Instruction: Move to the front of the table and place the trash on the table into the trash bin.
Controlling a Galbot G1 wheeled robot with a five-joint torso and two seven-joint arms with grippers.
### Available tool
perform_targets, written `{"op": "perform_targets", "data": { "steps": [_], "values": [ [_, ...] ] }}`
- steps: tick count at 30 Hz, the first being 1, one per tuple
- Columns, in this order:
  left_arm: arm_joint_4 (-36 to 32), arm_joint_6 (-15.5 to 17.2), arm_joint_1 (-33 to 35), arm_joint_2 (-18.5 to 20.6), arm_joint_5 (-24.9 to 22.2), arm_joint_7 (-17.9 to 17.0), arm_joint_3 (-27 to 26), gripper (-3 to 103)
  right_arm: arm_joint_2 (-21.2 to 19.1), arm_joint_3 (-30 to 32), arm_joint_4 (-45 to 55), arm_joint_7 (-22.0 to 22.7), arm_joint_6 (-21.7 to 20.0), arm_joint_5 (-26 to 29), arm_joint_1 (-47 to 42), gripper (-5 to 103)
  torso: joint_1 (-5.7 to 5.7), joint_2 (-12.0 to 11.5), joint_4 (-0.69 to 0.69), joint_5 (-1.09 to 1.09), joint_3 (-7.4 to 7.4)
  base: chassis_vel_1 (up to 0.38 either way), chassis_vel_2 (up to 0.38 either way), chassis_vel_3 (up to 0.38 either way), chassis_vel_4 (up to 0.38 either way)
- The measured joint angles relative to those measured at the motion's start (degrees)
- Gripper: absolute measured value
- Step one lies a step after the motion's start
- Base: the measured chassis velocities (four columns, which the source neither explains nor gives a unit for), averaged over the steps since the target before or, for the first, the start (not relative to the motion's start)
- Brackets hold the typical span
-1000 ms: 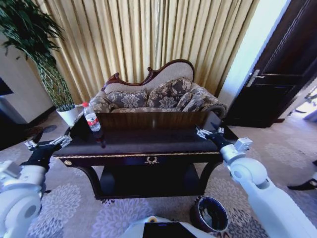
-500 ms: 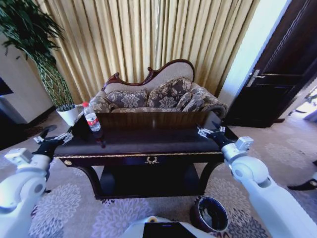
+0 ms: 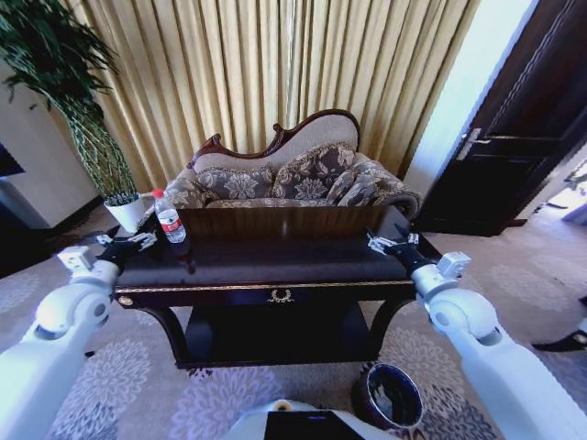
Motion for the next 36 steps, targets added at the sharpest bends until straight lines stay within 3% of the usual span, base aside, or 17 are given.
{"op": "perform_targets", "data": {
  "steps": [12, 36],
  "values": [
    [8.4, -2.4, -6.2, 1.9, 0.8, 4.7, 6.1, 100, -0.1, 0.0, -0.4, 0.0, 0.4, 0.0, 0.3, 100, 0.00, 0.0, 0.00, 0.00, 0.00, 0.000, 0.000, 0.000, 0.000],
    [15.4, -2.2, -19.3, 3.8, -0.5, 5.2, 18.6, 100, -0.7, 0.3, -1.6, 0.0, 2.6, 0.1, 0.8, 100, 0.00, 0.0, 0.00, 0.01, 0.00, 0.000, 0.000, 0.000, 0.000]
  ]
}}
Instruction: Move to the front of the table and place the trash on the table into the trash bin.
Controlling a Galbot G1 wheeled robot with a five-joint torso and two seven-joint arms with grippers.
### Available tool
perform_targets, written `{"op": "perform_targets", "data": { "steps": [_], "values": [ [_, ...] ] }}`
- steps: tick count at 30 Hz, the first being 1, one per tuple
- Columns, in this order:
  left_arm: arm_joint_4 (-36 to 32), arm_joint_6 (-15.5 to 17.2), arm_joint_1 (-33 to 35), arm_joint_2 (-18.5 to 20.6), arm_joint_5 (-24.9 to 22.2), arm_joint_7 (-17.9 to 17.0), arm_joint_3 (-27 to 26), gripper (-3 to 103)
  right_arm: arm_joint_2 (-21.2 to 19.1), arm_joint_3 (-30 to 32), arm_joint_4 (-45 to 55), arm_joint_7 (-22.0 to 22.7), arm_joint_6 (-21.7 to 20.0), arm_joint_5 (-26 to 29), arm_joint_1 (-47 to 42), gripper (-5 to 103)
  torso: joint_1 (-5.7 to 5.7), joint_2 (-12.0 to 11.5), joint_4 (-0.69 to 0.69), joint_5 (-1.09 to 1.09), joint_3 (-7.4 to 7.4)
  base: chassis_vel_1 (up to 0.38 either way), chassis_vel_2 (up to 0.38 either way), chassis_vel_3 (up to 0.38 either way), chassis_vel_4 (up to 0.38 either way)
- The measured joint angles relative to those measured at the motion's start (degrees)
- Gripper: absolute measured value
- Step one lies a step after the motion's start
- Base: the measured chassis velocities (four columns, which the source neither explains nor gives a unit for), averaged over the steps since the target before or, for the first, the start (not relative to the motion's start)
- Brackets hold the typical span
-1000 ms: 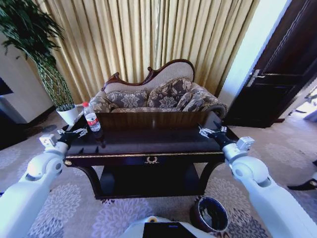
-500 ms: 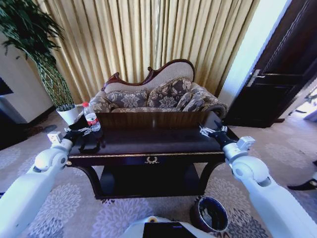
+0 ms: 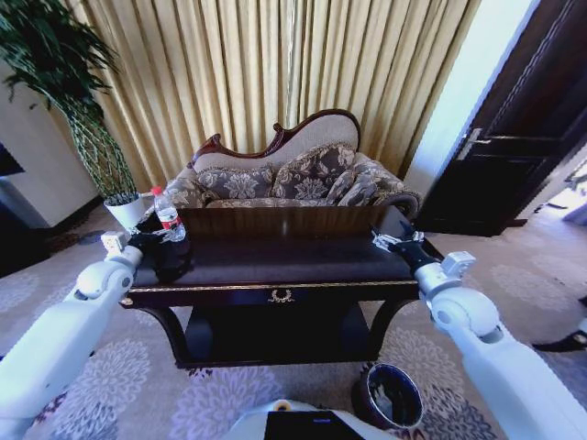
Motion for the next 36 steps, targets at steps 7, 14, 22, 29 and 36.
{"op": "perform_targets", "data": {
  "steps": [7, 14, 22, 29, 36],
  "values": [
    [0.7, 0.0, -0.1, -1.6, 0.5, 0.2, 1.3, 100, -0.8, 0.1, 0.0, 0.0, 0.7, 0.3, 0.1, 100, -0.01, 0.0, 0.00, -0.01, 0.00, 0.000, 0.000, 0.000, 0.000],
    [3.1, 0.1, -2.2, -2.0, 0.5, 0.5, 3.7, 100, -1.2, 0.2, -0.1, 0.0, 0.9, 0.6, 0.2, 100, -0.01, 0.0, 0.00, -0.01, 0.00, 0.000, 0.000, 0.000, 0.000],
    [4.6, 0.3, -4.2, -1.9, 0.4, 1.0, 5.4, 100, -1.3, 0.2, 0.3, 0.0, 1.2, 0.9, 0.2, 100, -0.01, 0.0, 0.00, 0.00, 0.00, 0.000, 0.000, 0.000, 0.000],
    [4.5, 1.9, -4.0, -2.9, 0.1, 1.2, 5.5, 87, -1.3, 0.4, 0.9, 0.0, 1.4, 1.3, 0.1, 100, -0.01, 0.0, 0.00, -0.01, 0.00, 0.000, 0.000, 0.000, 0.000],
    [3.8, 2.6, -3.5, -3.0, -1.0, 1.1, 4.8, 65, -1.3, 0.9, 0.9, 0.0, 1.7, 1.7, 0.0, 100, -0.01, 0.0, 0.00, -0.01, 0.00, 0.000, 0.000, 0.000, 0.000]
  ]
}}
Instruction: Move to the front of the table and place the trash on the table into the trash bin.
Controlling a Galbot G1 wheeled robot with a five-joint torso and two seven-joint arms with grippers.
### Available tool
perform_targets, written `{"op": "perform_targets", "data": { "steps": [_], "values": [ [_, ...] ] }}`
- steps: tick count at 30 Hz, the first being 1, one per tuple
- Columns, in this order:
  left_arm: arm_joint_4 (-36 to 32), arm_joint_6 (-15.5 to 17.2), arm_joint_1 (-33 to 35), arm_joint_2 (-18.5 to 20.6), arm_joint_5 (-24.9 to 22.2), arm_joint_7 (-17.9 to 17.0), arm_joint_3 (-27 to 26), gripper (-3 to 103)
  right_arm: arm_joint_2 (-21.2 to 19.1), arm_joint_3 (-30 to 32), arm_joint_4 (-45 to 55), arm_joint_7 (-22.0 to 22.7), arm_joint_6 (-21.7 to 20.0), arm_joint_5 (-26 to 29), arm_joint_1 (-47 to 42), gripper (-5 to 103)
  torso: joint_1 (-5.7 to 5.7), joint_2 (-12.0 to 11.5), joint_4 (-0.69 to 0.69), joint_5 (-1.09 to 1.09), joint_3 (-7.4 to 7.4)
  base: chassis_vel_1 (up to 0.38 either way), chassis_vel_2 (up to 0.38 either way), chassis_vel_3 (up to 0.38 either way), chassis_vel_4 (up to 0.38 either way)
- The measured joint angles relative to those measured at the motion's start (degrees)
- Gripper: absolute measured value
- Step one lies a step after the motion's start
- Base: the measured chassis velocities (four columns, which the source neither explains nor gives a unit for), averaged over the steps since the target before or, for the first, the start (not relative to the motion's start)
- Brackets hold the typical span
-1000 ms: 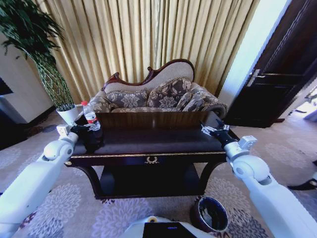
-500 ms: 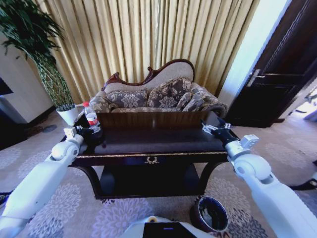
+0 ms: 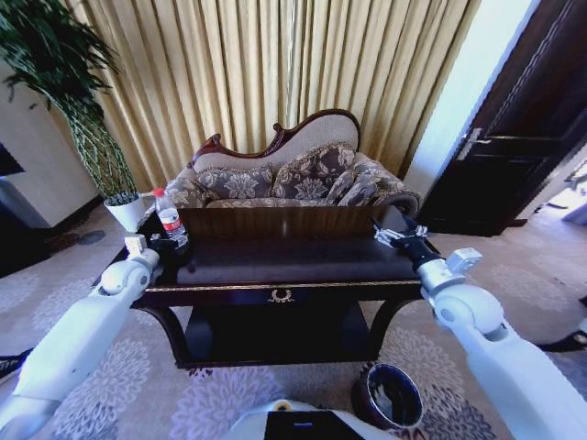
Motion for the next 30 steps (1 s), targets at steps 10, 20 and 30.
{"op": "perform_targets", "data": {
  "steps": [10, 20, 30],
  "values": [
    [-1.2, 0.0, 1.6, 1.0, -0.4, 0.0, -2.0, 33, 0.2, 0.2, 0.0, 0.0, 0.0, 0.1, -0.2, 100, 0.00, 0.0, 0.00, 0.00, 0.00, 0.000, 0.000, 0.000, 0.000],
    [-2.6, -0.2, 2.3, 1.5, -0.9, 0.0, -2.9, 26, 0.4, 0.0, -0.1, 0.0, 0.0, 0.2, -0.1, 100, 0.00, 0.0, 0.00, 0.00, 0.00, 0.000, 0.000, 0.000, 0.000],
    [-14.8, -1.1, 8.6, 2.8, 0.9, 0.3, -9.1, 26, 0.1, -1.1, 3.0, 0.1, -0.3, 3.7, -0.7, 100, 0.00, 0.0, 0.00, 0.01, 0.00, 0.000, 0.000, 0.000, 0.000]
  ]
}}
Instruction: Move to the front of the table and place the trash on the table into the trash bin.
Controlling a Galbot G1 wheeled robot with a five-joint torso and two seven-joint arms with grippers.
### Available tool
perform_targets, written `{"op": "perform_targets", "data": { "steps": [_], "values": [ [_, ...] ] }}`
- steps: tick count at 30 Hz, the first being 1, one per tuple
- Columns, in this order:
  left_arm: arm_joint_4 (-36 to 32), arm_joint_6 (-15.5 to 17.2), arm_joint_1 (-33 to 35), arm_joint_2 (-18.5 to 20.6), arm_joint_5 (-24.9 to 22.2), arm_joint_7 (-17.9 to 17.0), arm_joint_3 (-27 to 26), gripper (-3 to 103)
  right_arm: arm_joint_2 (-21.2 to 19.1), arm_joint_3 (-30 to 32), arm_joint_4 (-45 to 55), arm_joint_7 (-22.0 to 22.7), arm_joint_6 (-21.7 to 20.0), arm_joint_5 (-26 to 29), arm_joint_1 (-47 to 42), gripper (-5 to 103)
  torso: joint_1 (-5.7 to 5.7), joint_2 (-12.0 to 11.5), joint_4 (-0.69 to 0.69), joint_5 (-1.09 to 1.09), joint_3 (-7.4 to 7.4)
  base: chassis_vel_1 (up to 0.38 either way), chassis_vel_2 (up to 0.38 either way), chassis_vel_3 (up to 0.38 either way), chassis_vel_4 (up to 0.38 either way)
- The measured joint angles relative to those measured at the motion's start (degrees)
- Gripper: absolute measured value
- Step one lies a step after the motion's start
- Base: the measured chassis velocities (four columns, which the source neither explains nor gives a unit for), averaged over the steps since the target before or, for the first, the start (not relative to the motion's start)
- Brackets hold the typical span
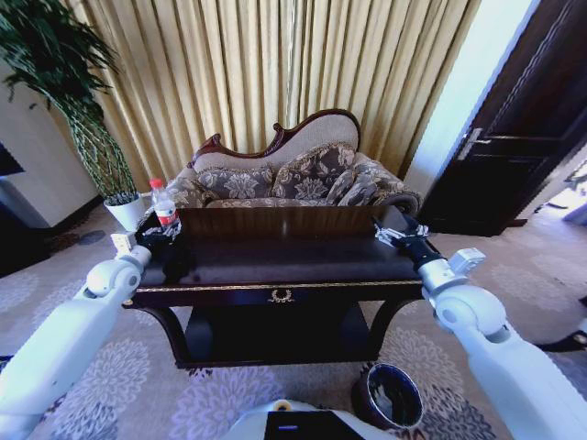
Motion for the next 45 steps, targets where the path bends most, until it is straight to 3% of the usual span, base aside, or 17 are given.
{"op": "perform_targets", "data": {
  "steps": [6, 12, 23, 31, 39, 45],
  "values": [
    [-9.6, -1.1, 5.4, 2.4, 1.3, -1.5, -4.0, 26, -1.2, -1.2, 4.5, -1.2, -1.4, 6.4, -0.2, 100, 0.00, 0.0, 0.00, -0.02, 0.00, 0.000, 0.000, 0.000, 0.000],
    [-14.9, -0.9, 6.7, 5.2, 0.9, -2.3, -5.0, 26, -2.3, -1.9, 8.5, -2.2, -2.4, 9.8, -0.2, 100, 0.00, 0.0, 0.00, -0.02, 0.00, 0.000, 0.000, 0.000, 0.000],
    [-23.6, -0.3, 4.2, 11.2, 0.0, -4.1, 0.5, 26, -4.7, -2.8, 13.7, -3.8, -2.9, 12.2, 2.3, 100, 0.00, 0.0, 0.00, -0.01, 0.00, 0.000, 0.000, 0.000, 0.000],
    [-24.3, -0.5, 3.3, 12.8, -0.2, -4.0, 2.2, 26, -6.4, -4.8, 13.5, -5.0, -3.3, 12.3, 4.6, 100, 0.00, 0.0, -0.01, -0.02, 0.00, 0.000, 0.000, 0.000, 0.000],
    [-19.2, -3.1, 0.2, 13.3, -0.5, -0.9, 2.7, 26, -9.6, -11.6, 4.1, -6.5, -3.7, 14.8, 15.0, 100, 0.00, 0.0, 0.00, -0.01, 0.01, 0.000, 0.000, 0.000, 0.000],
    [-12.9, -4.5, -5.8, 12.9, -0.5, 1.8, 7.8, 26, -10.0, -22.3, -5.8, -8.4, -3.7, 17.7, 28.9, 100, 0.01, 0.0, 0.01, -0.02, 0.01, 0.000, 0.000, 0.000, 0.000]
  ]
}}
